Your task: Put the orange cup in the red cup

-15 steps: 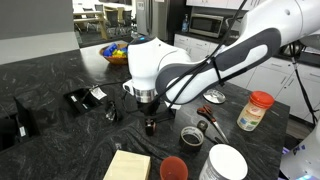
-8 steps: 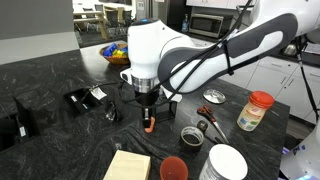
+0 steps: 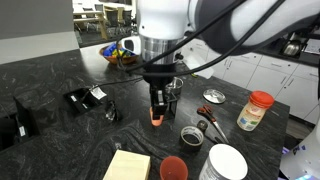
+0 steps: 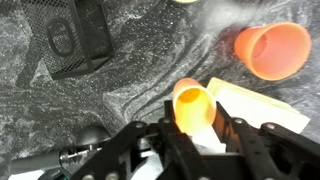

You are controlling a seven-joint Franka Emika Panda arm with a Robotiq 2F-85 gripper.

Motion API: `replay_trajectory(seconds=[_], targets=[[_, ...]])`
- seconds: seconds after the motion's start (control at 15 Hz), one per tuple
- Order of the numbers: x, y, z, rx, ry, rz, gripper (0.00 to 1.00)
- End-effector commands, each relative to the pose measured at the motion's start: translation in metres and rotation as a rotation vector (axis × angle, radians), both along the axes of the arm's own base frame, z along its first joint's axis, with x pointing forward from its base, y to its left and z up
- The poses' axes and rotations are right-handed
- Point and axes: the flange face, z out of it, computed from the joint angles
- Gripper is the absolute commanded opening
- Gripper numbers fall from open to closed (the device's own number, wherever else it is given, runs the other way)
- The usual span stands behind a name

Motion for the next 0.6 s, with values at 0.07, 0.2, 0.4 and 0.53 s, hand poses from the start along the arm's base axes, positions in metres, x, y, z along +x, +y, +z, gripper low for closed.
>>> replay_trajectory(seconds=[0.07, 0.2, 0.4, 0.53], targets=[[-0.051, 0.022, 0.043, 0.088, 0.005, 0.073, 0.15], [-0.071, 0.03, 0.042, 0.116, 0.034, 0.082, 0.15], [-0.091, 0.038, 0.02, 0.112, 0.055, 0.105, 0.15], [-0.099, 0.044, -0.002, 0.105, 0.079, 0.119, 0.15]])
